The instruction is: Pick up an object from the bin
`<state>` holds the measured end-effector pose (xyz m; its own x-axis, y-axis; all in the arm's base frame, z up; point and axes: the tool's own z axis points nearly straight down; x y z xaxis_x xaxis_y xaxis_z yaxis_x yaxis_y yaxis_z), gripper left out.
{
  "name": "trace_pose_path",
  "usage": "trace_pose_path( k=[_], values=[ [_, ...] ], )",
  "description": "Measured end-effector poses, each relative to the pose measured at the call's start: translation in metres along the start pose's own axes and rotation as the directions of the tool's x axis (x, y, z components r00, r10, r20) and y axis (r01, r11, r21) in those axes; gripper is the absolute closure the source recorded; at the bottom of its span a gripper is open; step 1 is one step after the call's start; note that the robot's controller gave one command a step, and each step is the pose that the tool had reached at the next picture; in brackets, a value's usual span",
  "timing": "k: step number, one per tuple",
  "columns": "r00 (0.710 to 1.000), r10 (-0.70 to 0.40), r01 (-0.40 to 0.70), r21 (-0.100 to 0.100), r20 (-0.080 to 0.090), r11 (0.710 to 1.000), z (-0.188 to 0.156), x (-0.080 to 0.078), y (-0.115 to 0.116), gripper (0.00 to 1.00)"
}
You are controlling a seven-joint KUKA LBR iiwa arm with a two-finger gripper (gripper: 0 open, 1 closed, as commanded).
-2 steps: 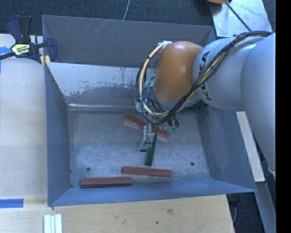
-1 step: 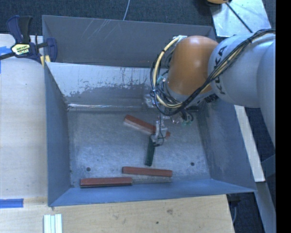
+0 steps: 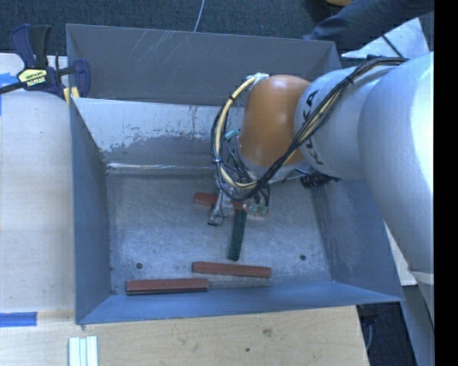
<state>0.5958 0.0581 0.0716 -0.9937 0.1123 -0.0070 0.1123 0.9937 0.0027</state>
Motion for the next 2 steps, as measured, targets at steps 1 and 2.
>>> trace_pose_path(
  k=[1,2],
  values=[
    [1.0,0.0,0.0,0.0,0.0,1.0,0.0,0.0,0.0,1.0],
    [0.999,0.05,-0.05,0.003,-0.004,0.999,-0.111,-0.004,-0.067,1.0]
  ],
)
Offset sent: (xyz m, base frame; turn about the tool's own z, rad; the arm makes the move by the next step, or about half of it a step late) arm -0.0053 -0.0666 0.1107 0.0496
